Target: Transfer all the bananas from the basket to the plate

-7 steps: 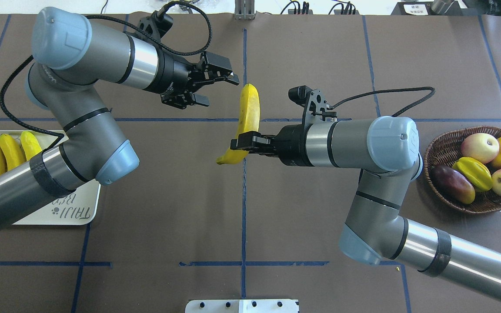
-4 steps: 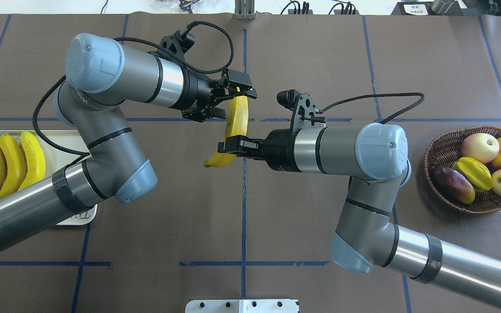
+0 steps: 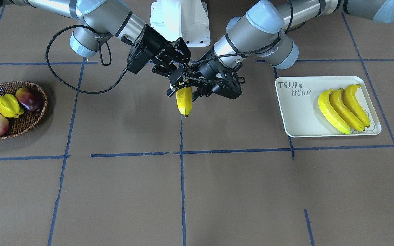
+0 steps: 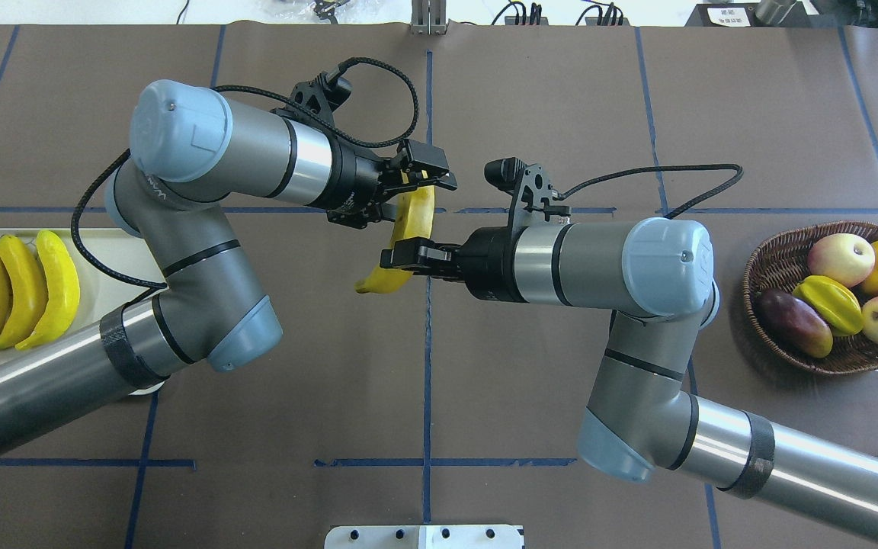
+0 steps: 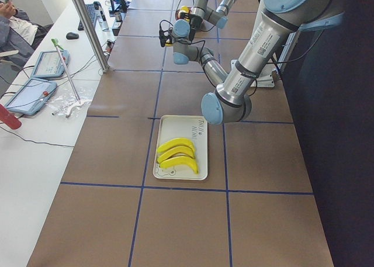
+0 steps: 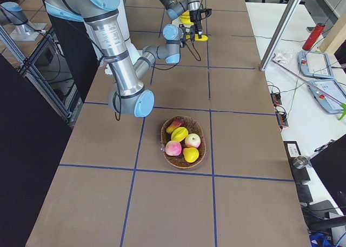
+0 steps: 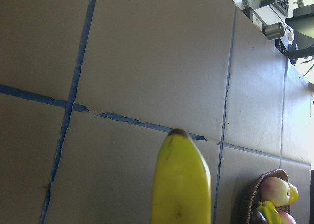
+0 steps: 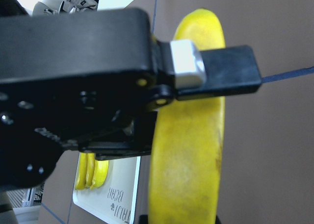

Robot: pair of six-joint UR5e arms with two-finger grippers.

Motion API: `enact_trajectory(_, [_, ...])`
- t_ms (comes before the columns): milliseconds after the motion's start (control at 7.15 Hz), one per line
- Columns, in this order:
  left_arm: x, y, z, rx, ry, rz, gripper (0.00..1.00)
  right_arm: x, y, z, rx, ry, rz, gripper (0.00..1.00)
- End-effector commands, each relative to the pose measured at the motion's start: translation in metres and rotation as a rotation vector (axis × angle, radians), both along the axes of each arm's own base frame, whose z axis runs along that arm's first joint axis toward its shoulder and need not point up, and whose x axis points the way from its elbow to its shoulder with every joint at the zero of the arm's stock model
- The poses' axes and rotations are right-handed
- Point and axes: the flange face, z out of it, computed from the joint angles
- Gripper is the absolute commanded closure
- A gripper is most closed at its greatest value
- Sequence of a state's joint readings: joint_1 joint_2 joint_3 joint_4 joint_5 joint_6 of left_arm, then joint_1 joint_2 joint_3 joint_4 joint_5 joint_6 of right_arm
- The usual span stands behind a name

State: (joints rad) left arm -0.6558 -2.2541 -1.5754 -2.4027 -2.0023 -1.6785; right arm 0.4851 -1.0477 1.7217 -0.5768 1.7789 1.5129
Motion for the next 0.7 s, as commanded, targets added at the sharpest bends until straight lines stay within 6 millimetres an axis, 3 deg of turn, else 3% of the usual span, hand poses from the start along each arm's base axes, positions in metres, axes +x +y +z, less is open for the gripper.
enact_trajectory(0, [0.0,0.0009,0.0008,0.0,0.0,0.002,0.31,0.0008,-0.0004,0.0005,-0.001,0.0,0.001,0.93])
enact_trajectory(560, [-0.0034,-0.0001,0.0,0.002,0.003,0.0,0.35,0.0047,0.0017,-0.0015,-0.001,-0.007,0.0,0.93])
